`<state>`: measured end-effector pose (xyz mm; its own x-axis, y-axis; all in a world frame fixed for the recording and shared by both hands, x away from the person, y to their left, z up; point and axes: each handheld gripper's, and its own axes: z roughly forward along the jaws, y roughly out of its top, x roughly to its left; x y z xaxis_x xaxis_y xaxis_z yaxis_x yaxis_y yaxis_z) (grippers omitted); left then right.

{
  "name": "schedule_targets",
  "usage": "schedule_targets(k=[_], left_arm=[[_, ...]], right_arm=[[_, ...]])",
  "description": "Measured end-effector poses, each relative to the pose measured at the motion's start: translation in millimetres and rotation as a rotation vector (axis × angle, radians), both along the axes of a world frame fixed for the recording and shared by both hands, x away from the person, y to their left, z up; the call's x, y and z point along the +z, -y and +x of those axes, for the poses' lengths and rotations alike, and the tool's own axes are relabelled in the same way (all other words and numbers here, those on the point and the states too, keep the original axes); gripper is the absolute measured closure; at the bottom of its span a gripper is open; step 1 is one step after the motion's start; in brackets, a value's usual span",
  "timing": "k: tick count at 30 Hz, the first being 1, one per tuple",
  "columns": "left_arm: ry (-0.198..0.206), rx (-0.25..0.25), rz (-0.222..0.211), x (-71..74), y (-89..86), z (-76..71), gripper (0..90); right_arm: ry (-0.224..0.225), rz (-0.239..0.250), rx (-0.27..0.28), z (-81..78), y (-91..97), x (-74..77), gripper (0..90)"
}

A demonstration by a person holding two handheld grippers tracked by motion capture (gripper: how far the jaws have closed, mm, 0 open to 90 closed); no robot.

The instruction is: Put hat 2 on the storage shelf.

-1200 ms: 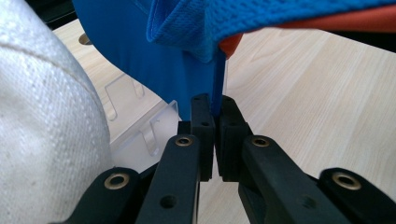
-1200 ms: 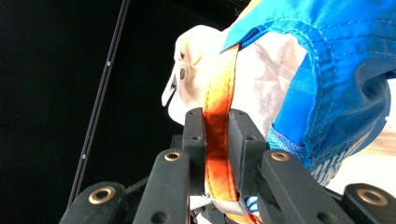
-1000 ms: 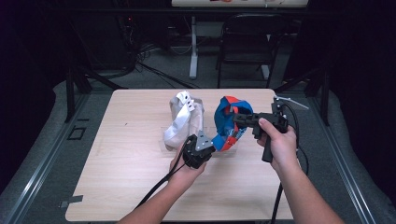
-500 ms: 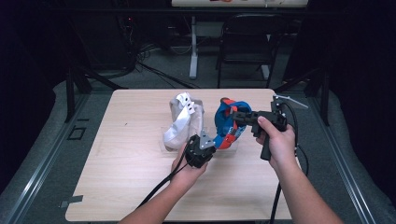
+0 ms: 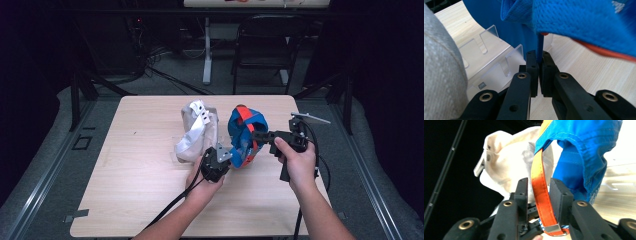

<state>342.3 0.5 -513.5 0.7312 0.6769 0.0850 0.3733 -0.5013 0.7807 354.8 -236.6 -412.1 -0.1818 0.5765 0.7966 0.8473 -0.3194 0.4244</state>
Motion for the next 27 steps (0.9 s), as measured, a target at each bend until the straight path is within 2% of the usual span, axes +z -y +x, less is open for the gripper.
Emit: schedule_targets(k=[4,6,10,13,14,16,22,27], left_arm=[[0.004,0.003,0.011,0.2,-0.9,-2.5,86.5],[0.011,0.001,0.012,0.8,-1.5,-4.6,84.0],[0.02,0.001,0.0,3.5,-3.8,-7.8,81.2],[0.026,-0.001,-0.027,7.3,-7.9,-13.2,77.2],[0.03,-0.001,-0.047,7.9,-9.4,-15.8,74.0],[0.036,-0.005,-0.06,9.6,-13.7,-21.2,67.4],[0.036,-0.02,-0.111,17.1,-30.7,-31.2,54.3],[-0.012,-0.01,-0.142,19.1,-54.5,-37.0,50.9]], right_arm=[[0.04,-0.051,0.001,-5.0,0.3,-3.0,61.3],[0.076,-0.089,0.006,-8.8,-0.1,-4.7,56.7],[0.124,-0.15,0.003,-15.8,-0.9,-8.8,52.6],[0.154,-0.196,-0.004,-18.6,-1.2,-12.1,49.7],[0.167,-0.231,-0.001,-19.5,-0.7,-13.4,49.4],[0.183,-0.262,-0.002,-22.8,0.1,-14.6,48.1],[0.206,-0.284,-0.035,-32.5,8.4,-19.9,45.3],[0.204,-0.278,-0.038,-41.1,10.1,-30.4,45.3]])
